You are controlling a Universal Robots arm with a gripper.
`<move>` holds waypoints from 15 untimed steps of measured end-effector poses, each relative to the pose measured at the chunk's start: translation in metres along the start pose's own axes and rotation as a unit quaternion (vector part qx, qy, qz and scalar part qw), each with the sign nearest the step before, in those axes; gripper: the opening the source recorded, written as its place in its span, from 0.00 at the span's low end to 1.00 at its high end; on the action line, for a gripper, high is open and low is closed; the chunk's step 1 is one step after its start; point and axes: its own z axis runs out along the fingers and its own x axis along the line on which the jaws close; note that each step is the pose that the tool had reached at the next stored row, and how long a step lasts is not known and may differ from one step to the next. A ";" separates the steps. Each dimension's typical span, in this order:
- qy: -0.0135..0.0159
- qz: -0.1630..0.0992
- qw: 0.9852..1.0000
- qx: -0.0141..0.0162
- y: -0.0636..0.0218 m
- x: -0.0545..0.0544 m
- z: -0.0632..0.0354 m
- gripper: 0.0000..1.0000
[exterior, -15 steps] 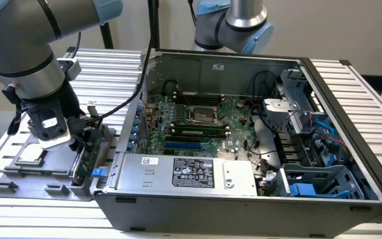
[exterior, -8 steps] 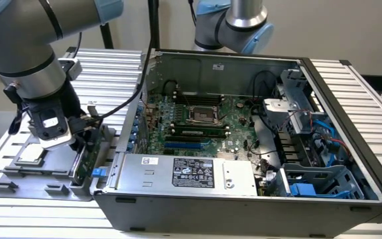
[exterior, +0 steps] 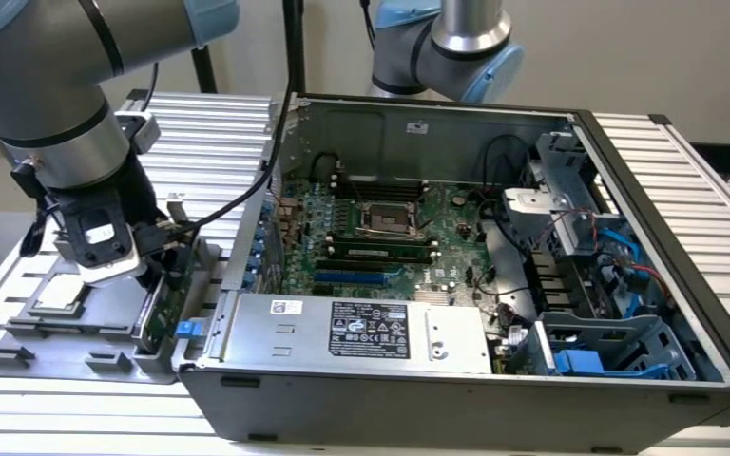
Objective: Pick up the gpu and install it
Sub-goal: 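Pick up the gpu and move the gpu toward the slot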
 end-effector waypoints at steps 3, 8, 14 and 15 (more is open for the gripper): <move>0.000 0.000 1.000 0.000 0.0000 0.000 0.0015 0.42; 0.000 0.000 1.000 0.000 0.0008 0.000 0.0055 0.42; 0.000 0.000 1.000 0.000 0.0029 0.001 0.0060 0.42; 0.000 0.000 1.000 0.000 0.0031 0.001 0.0060 0.42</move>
